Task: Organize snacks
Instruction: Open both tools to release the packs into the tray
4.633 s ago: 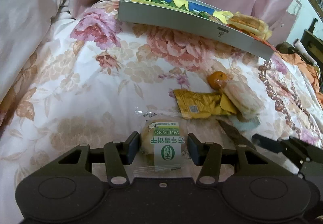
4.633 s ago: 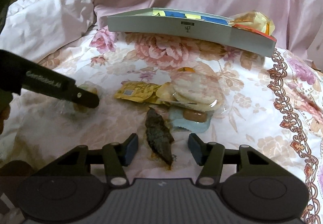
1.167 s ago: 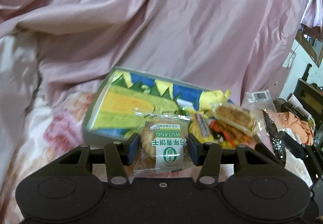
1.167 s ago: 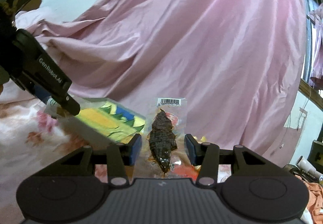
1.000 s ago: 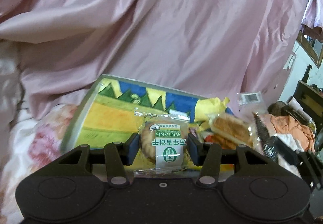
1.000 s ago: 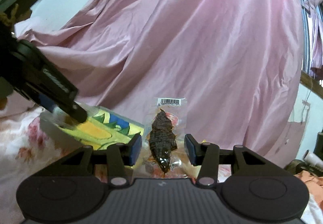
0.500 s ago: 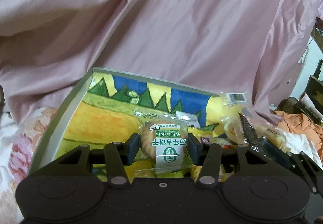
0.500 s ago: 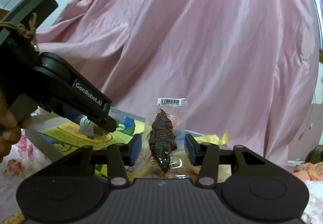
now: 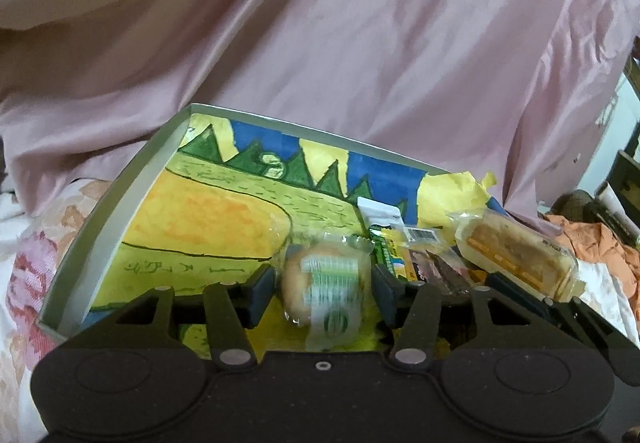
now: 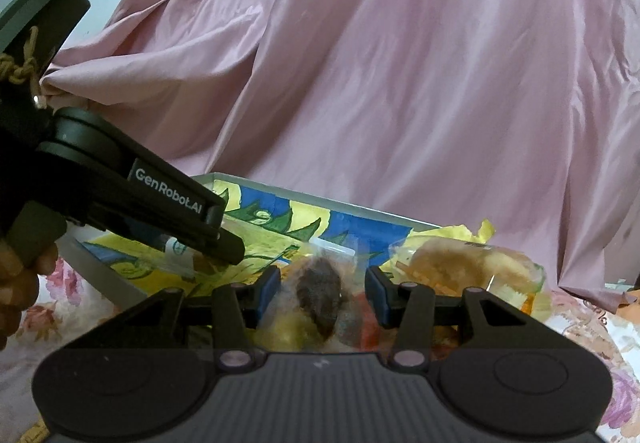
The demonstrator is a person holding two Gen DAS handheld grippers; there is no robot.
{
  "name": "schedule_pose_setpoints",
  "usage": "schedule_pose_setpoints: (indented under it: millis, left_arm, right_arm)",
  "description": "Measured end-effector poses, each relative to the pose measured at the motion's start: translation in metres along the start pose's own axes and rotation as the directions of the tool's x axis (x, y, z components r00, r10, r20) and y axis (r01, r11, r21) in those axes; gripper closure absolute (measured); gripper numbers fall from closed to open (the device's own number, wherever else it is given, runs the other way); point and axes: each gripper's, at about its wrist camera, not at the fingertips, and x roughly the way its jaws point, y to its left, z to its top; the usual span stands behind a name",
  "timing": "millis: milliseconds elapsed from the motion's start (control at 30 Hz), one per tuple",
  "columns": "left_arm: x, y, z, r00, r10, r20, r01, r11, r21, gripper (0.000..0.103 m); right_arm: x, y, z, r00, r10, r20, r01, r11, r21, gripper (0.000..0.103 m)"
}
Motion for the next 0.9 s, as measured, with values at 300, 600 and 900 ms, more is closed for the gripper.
schedule_pose_setpoints:
  millis: [300,600,900]
  left_arm:
    - [-0.025,0.001,0.006,0.999,0.000,0.038,0.002,0.999,-0.046,0.011]
    - [-0.088,0.008,0.010,0.991,0.011,0.134,-0.002,0.998,-0.062,0.001]
    - [-0.157,0.012,-0.006,0.974,0.002,0.227,0.006,0.999,-0.035,0.001]
  right_arm:
    - [-0.016,-0.004,0.003,1.000,0.006,0.006,-0.006,0.998,0.070,0.032]
    - [-0.068,0.003,0.019,0.994,-0.033,0.105,0.022,0.994,0.109,0.008]
    - [-0.131,0.017,0.028,0.970,-0.096,0.225,0.071,0.991,0.114,0.000]
